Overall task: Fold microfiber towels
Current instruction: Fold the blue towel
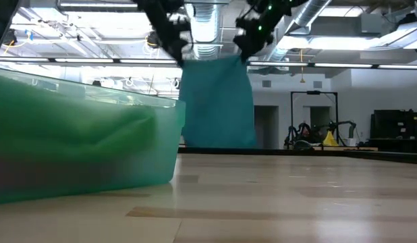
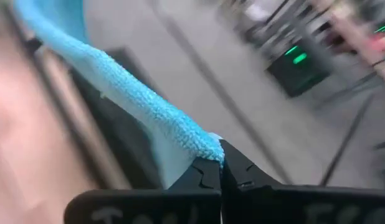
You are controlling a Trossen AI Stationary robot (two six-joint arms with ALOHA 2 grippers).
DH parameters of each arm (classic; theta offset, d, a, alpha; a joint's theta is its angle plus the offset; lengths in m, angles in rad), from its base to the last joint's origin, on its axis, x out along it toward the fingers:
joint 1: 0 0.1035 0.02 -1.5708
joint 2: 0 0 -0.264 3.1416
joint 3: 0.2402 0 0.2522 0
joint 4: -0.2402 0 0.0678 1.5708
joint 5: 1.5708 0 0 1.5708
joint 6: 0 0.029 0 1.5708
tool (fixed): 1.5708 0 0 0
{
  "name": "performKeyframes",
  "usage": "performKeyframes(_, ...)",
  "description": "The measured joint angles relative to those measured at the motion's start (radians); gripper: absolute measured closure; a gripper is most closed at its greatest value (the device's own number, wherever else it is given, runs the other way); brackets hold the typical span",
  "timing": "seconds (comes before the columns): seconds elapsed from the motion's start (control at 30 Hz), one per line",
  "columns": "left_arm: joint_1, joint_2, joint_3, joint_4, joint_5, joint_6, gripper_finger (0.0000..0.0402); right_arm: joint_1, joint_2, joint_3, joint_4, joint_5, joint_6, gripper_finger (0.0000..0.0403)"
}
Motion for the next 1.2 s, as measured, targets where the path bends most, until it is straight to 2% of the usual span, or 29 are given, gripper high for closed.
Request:
performKeyframes(0.1, 0.001, -0.021, -0.126, -0.012, 0.002, -0.042, 0.0401, 0.014, 0.028, -0.021, -0.066, -0.039, 0.025, 0.0400)
performKeyframes(0.27, -0.033, -0.110, -0.351, -0.010, 0.038, -0.104, 0.0401, 0.058, -0.011, -0.176, -0.107, -0.066, 0.090, 0.0401)
performKeyframes(0.37, -0.070, -0.182, -0.487, 0.001, 0.055, -0.145, 0.0401, 0.094, -0.088, -0.319, -0.090, -0.114, 0.151, 0.0401)
performKeyframes(0.57, -0.191, -0.348, -0.699, 0.052, 0.113, -0.309, 0.0401, 0.233, -0.268, -0.602, -0.008, -0.116, 0.293, 0.0401)
performKeyframes(0.67, -0.292, -0.404, -0.780, 0.096, 0.125, -0.424, 0.0401, 0.328, -0.329, -0.721, 0.046, -0.093, 0.386, 0.0401)
performKeyframes(0.83, -0.481, -0.413, -0.893, 0.177, 0.122, -0.590, 0.0401, 0.492, -0.352, -0.860, 0.111, -0.054, 0.605, 0.0401)
performKeyframes(1.03, -0.652, -0.411, -0.985, 0.208, 0.099, -0.791, 0.0401, 0.683, -0.348, -0.922, 0.118, -0.009, 0.842, 0.0401)
performKeyframes(1.2, -0.765, -0.411, -1.038, 0.238, 0.083, -0.910, 0.0401, 0.803, -0.348, -0.937, 0.116, 0.034, 0.971, 0.0401)
